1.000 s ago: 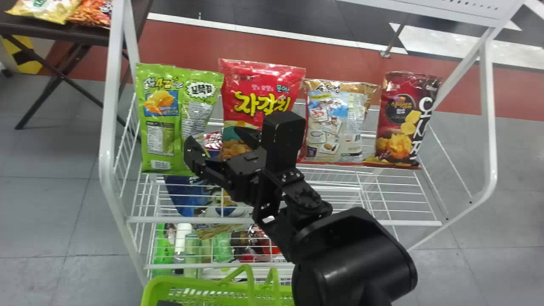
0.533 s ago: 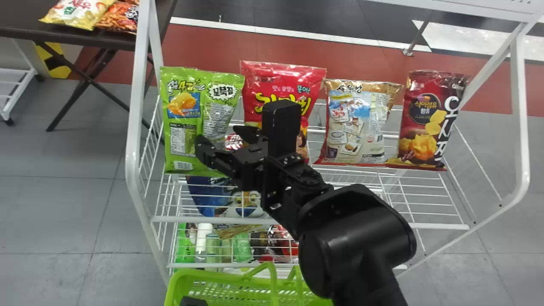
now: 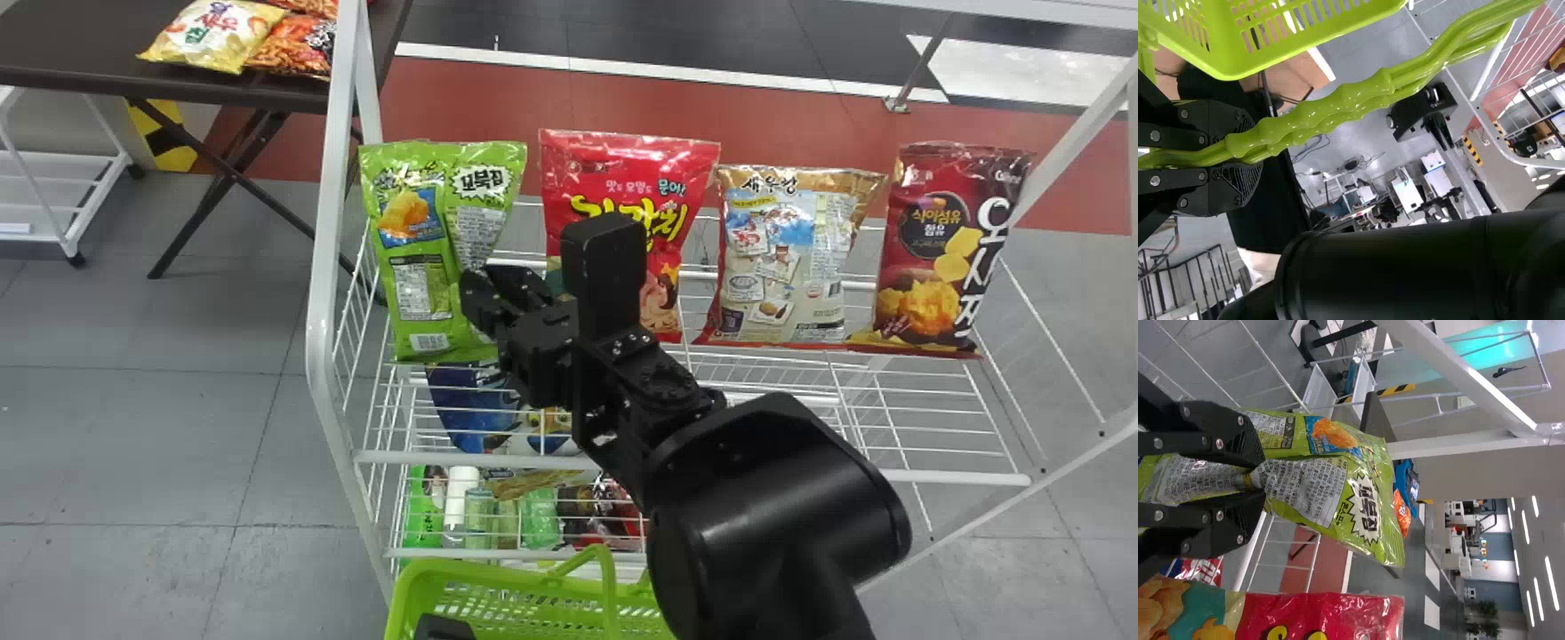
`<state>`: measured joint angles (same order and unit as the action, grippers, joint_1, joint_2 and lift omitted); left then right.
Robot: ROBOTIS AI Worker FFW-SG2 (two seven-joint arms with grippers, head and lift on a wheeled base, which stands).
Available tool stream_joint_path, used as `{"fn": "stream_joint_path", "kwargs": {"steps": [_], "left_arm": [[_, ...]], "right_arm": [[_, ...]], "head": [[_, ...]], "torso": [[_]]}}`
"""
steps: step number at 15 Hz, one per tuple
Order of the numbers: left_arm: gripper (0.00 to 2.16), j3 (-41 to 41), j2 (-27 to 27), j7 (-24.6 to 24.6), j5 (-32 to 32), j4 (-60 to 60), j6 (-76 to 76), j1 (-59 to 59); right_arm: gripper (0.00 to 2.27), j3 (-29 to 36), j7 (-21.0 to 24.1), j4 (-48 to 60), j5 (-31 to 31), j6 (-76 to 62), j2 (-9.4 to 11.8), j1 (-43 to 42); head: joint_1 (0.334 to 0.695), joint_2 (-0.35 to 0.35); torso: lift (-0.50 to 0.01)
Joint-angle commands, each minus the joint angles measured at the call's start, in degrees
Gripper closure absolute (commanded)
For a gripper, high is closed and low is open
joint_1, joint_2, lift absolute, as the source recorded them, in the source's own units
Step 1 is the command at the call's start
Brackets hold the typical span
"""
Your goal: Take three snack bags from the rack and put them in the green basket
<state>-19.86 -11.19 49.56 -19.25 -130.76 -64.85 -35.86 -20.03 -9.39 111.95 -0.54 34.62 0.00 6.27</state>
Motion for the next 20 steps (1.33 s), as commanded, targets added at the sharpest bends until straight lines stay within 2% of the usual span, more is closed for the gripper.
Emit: {"fn": "stream_joint_path", "kwargs": {"steps": [1,3,4,5,6,7,8,9,11,12,15,16,18,20], "left_arm": [[2.13,-0.1,-0.1,-0.2,0.0,-0.2,0.4,0.0],[2.13,0.0,-0.2,-0.3,0.0,-0.3,0.4,0.0],[2.13,0.0,-0.2,-0.4,0.0,-0.3,0.4,0.0],[2.13,0.0,-0.1,-0.7,0.1,-0.4,0.7,0.0],[2.13,0.1,0.1,-0.8,0.3,-0.4,0.7,0.0],[2.13,0.3,0.3,-1.0,0.4,-0.4,0.7,0.0],[2.13,0.3,0.5,-1.0,0.6,-0.4,0.7,0.1],[2.13,0.3,0.6,-1.0,0.7,-0.4,0.7,0.3],[2.13,1.8,1.3,-1.0,0.6,0.2,0.7,0.6],[2.13,2.6,1.7,-1.0,0.4,0.2,0.4,0.5],[2.13,4.7,3.4,-1.5,0.4,-0.1,0.7,-0.7],[2.13,4.9,3.8,-1.5,0.4,-0.1,0.7,-0.7],[2.13,5.7,4.6,-1.5,0.1,-0.1,0.5,-0.7],[2.13,6.8,4.9,-1.5,-0.6,-0.6,0.0,-0.7]], "right_arm": [[2.24,0.9,0.0,2.6,-0.1,0.0,-0.1,2.3],[2.24,2.8,-0.1,9.7,-0.3,2.4,0.2,6.5],[2.24,3.9,-0.6,13.6,0.2,4.5,1.0,8.6],[2.24,5.4,-1.2,18.0,1.0,7.9,2.6,11.1],[2.24,7.5,-1.7,22.9,1.6,8.9,4.5,14.6],[2.24,10.5,-2.7,26.6,3.8,10.0,5.1,17.7],[2.24,14.6,-4.8,30.7,6.4,10.7,5.4,21.9],[2.24,17.9,-5.8,33.9,8.1,10.7,5.4,25.5],[2.24,25.4,-8.7,40.4,11.0,7.2,5.2,34.7],[2.24,29.5,-10.8,43.0,12.8,6.1,4.3,38.3],[2.24,40.7,-17.7,47.1,17.4,17.7,1.4,39.1],[2.24,46.1,-20.7,49.2,19.6,26.0,0.1,39.1],[2.24,54.7,-24.5,51.0,22.5,37.8,-0.1,38.5],[2.24,59.2,-27.3,51.2,22.5,45.1,-0.1,37.8]], "head": [[0.695,-0.144],[0.695,-0.161],[0.695,-0.173],[0.695,-0.187],[0.695,-0.211],[0.695,-0.234],[0.695,-0.301],[0.695,-0.342],[0.695,-0.35],[0.695,-0.35],[0.695,-0.35],[0.695,-0.35],[0.695,-0.35],[0.695,-0.35]], "torso": [[-0.006],[-0.006],[-0.006],[-0.006],[-0.006],[-0.006],[-0.006],[-0.006],[-0.006],[-0.006],[-0.006],[-0.006],[-0.006],[-0.006]]}}
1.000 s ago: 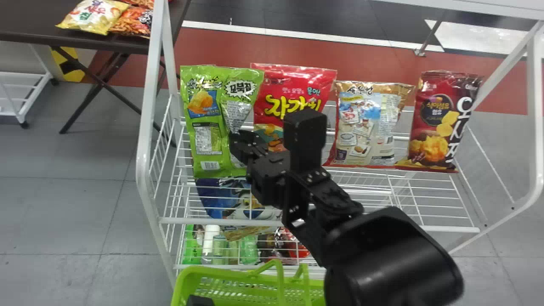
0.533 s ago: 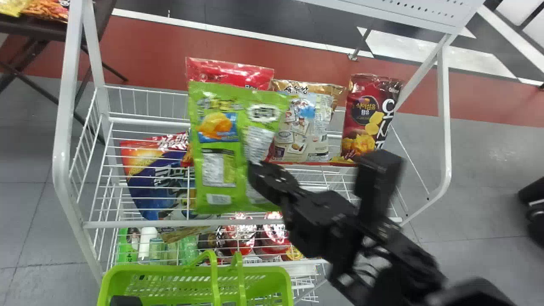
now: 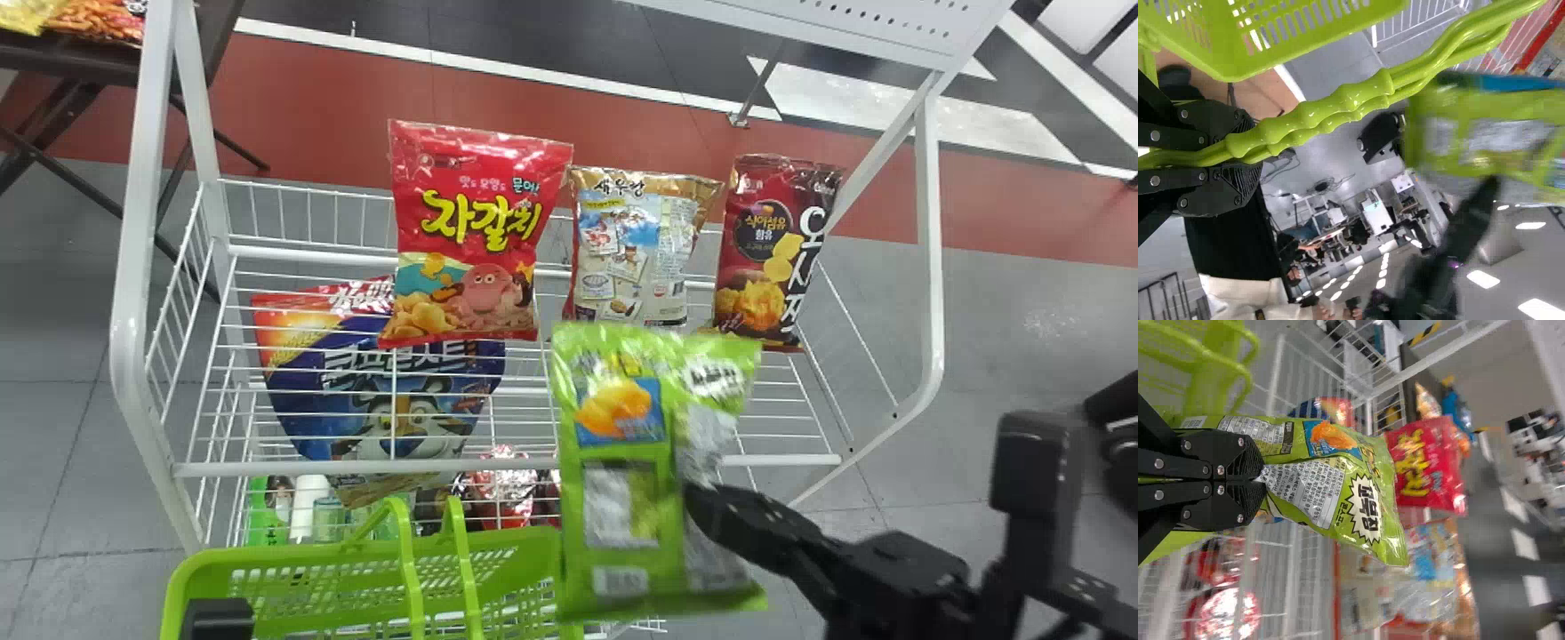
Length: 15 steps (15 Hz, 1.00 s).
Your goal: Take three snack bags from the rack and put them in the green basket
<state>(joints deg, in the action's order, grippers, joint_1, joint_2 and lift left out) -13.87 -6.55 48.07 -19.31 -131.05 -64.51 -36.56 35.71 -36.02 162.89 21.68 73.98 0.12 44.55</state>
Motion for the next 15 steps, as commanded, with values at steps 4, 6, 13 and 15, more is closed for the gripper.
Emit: {"fn": "stream_joint_path", "kwargs": {"steps": [4,6,13,15], "left_arm": [[2.13,1.7,0.2,0.1,-2.0,-1.2,-1.2,-0.4],[2.13,1.7,0.0,0.3,-2.2,-3.3,-2.3,-1.5],[2.13,1.5,-0.4,0.6,-2.2,-6.8,-2.4,-4.1],[2.13,1.2,-0.4,0.7,-2.1,-7.0,-2.4,-4.5]], "right_arm": [[2.24,3.0,-3.1,0.3,2.2,16.1,2.3,-0.3],[2.24,-2.0,-2.8,-0.1,2.1,16.1,2.4,0.1],[2.24,-19.4,2.4,-0.7,-6.5,16.1,8.4,0.9],[2.11,-21.0,3.5,-1.5,-6.5,16.1,9.2,1.3]], "head": [[0.695,-0.35],[0.695,-0.35],[0.695,-0.35],[0.695,-0.35]], "torso": [[-0.006],[-0.006],[-0.006],[-0.006]]}}
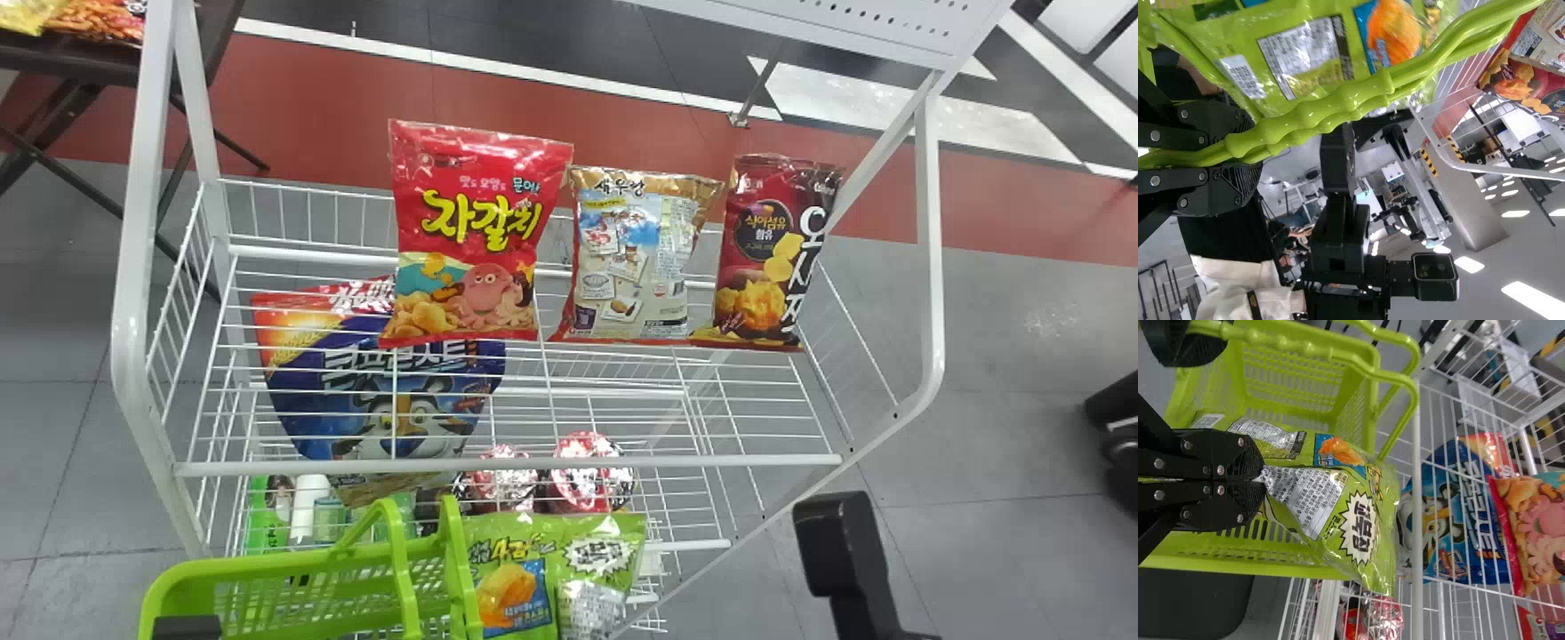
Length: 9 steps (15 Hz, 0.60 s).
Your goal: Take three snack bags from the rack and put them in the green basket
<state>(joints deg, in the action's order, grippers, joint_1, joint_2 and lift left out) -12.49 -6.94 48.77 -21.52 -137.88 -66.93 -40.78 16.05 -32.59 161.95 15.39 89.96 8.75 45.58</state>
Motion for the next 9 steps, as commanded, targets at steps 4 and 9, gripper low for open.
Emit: {"fn": "stream_joint_path", "kwargs": {"steps": [4,9], "left_arm": [[2.13,-0.4,0.0,0.0,0.3,-0.2,0.0,-0.4],[2.13,-0.4,-0.1,-0.3,0.4,0.0,0.2,-0.3]], "right_arm": [[0.0,-5.3,1.2,-1.8,-0.8,0.1,1.4,0.6],[0.05,-8.3,1.5,-1.2,-2.1,0.1,4.1,0.7]], "head": [[0.695,-0.35],[0.695,-0.35]], "torso": [[-0.006],[-0.006]]}}
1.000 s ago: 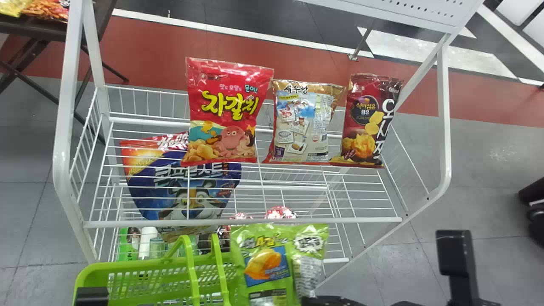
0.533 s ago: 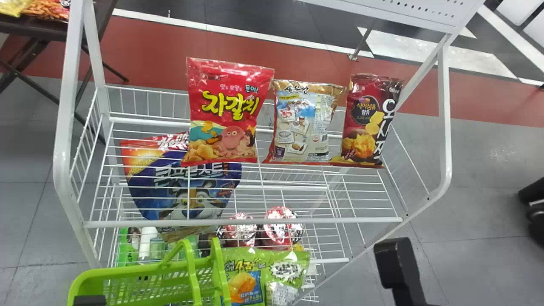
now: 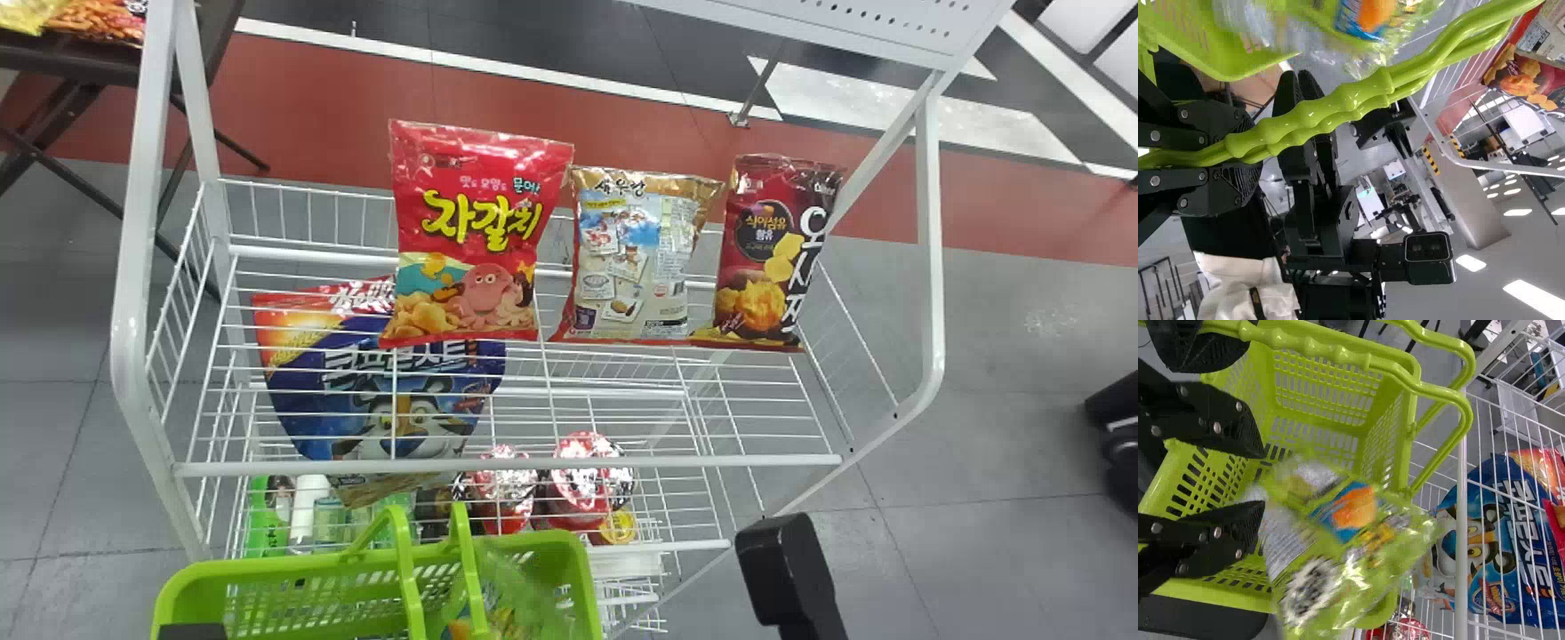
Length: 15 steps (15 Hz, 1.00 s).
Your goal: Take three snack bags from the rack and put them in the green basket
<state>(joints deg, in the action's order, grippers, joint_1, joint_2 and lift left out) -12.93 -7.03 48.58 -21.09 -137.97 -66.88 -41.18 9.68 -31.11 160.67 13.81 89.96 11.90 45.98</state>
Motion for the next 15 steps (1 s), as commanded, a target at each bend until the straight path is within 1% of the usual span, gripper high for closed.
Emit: {"fn": "stream_joint_path", "kwargs": {"steps": [1,2,3,4,5,6,7,9,10,11,12,15], "left_arm": [[2.13,0.0,0.0,0.0,0.0,0.2,-0.1,0.3],[2.13,0.0,0.0,0.0,-0.1,0.4,0.1,0.6],[2.13,0.1,0.0,0.0,-0.2,0.8,-0.1,0.7],[2.13,0.2,0.0,0.2,-0.3,1.0,-0.1,0.8],[2.13,0.4,0.0,0.5,-0.5,1.2,-0.1,0.9],[2.12,0.4,0.0,1.4,-0.5,1.5,-0.1,0.9],[2.12,0.5,0.1,2.0,-0.6,1.7,-1.6,1.1],[2.13,1.4,0.0,3.5,-2.3,1.6,-3.0,1.0],[2.13,1.4,0.0,3.6,-2.2,1.0,-4.6,0.8],[2.13,1.3,0.0,3.9,-2.2,0.8,-5.9,0.7],[2.13,1.1,0.0,3.9,-2.1,0.5,-6.4,0.7],[2.13,0.9,-0.1,4.1,-2.0,0.5,-8.3,1.0]], "right_arm": [[0.05,-3.8,0.0,0.1,-2.1,0.1,2.0,0.8],[0.05,-5.1,0.1,0.6,-4.7,0.1,2.1,1.5],[0.05,-4.7,1.0,1.3,-5.1,0.1,2.0,1.9],[0.05,-3.7,2.1,1.7,-5.2,0.1,1.4,2.4],[0.07,-3.3,2.6,1.3,-6.2,0.1,0.1,3.6],[0.07,-3.5,3.4,0.7,-8.9,-3.7,-1.9,5.4],[0.09,-3.6,3.9,0.1,-9.9,-12.1,-2.8,6.1],[0.1,-3.6,8.2,-0.8,-9.4,-25.1,-3.8,5.8],[0.1,-3.5,9.6,-2.9,-9.0,-36.0,-5.7,5.4],[0.1,-3.6,10.2,-4.9,-8.6,-44.1,-7.5,4.6],[0.1,-4.8,10.7,-7.6,-8.5,-50.8,-8.5,2.8],[0.1,-10.6,15.8,-15.7,-9.5,-58.5,-8.9,-5.4]], "head": [[0.695,-0.35],[0.695,-0.35],[0.695,-0.35],[0.695,-0.35],[0.695,-0.35],[0.695,-0.35],[0.695,-0.35],[0.695,-0.35],[0.695,-0.35],[0.695,-0.35],[0.695,-0.35],[0.695,-0.35]], "torso": [[-0.006],[-0.006],[-0.006],[-0.006],[-0.006],[-0.006],[-0.006],[-0.006],[-0.006],[-0.006],[-0.006],[-0.006]]}}
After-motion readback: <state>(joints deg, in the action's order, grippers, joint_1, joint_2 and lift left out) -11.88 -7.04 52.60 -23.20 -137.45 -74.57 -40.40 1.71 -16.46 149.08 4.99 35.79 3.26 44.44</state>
